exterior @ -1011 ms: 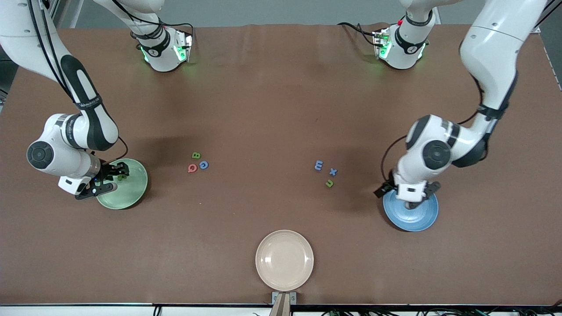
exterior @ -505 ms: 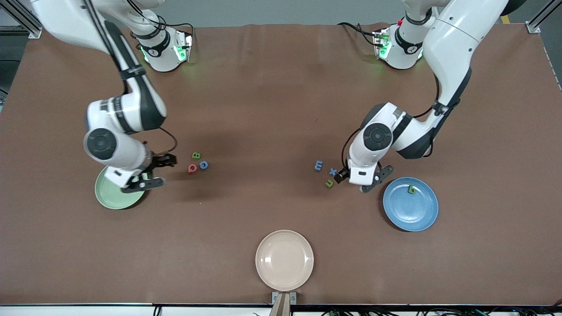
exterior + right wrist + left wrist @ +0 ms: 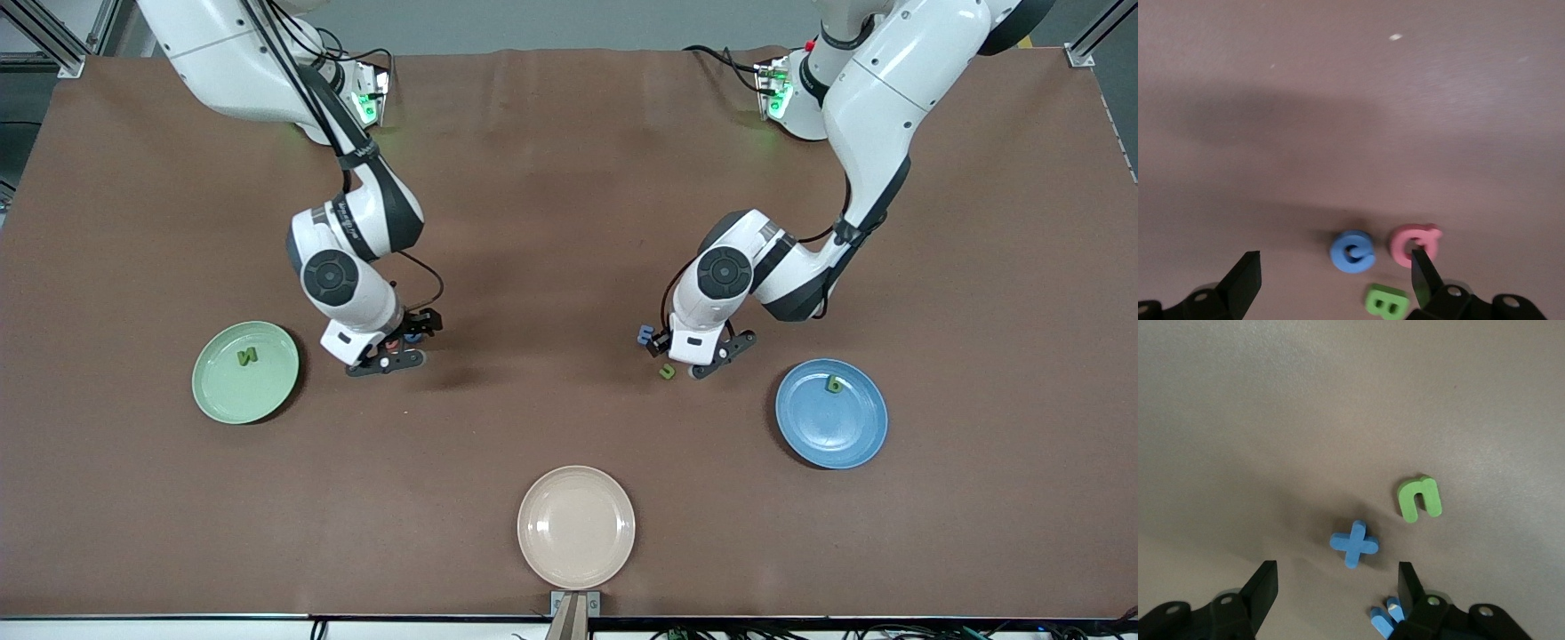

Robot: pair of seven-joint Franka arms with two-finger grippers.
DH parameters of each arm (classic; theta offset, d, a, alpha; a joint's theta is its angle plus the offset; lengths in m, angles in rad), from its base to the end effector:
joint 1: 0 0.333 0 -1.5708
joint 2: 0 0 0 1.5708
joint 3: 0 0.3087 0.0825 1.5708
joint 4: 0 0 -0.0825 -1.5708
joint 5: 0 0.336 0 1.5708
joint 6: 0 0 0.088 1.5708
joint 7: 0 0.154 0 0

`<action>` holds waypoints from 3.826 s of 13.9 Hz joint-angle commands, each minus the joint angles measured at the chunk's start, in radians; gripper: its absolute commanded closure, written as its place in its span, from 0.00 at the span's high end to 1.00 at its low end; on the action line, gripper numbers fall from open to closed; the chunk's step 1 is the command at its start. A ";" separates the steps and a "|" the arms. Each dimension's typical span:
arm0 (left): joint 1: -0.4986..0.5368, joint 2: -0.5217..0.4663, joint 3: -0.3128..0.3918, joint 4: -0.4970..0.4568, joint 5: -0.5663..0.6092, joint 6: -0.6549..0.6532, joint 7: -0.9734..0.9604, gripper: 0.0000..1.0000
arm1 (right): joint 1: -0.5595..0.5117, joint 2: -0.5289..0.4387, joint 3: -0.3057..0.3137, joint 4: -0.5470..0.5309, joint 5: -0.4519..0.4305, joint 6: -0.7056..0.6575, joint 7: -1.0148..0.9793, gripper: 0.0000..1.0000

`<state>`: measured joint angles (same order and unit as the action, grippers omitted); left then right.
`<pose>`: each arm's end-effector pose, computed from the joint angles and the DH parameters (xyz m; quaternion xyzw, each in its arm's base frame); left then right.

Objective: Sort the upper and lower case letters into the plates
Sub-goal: 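Grasp the blue c with the right gripper while the left gripper grasps the blue x, then drop the c on the green plate while the left gripper drops x on blue, then grasp the pink a with the right gripper while the left gripper grasps the green n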

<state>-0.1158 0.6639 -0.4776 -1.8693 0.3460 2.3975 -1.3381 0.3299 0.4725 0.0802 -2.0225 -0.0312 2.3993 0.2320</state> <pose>0.5036 -0.3160 0.1699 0.9599 0.2778 -0.0362 0.0027 0.5096 0.2206 0.1909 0.9941 0.0973 -0.0472 0.0068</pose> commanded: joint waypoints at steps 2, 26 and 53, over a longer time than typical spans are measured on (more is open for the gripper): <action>-0.004 0.029 0.005 0.013 0.051 0.037 -0.018 0.75 | 0.037 0.012 -0.010 -0.041 0.013 0.050 0.010 0.98; 0.018 -0.006 0.013 0.028 0.079 0.034 -0.015 0.00 | 0.026 0.020 -0.011 -0.024 0.013 -0.024 0.010 0.20; 0.378 -0.098 -0.145 0.067 0.162 -0.162 0.237 1.00 | -0.491 0.074 -0.019 0.082 -0.078 -0.019 -0.461 0.26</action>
<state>0.2688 0.5763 -0.5724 -1.8275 0.5153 2.2991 -1.0877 -0.1572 0.5364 0.0560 -1.9558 -0.1043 2.3829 -0.2460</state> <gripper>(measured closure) 0.000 0.656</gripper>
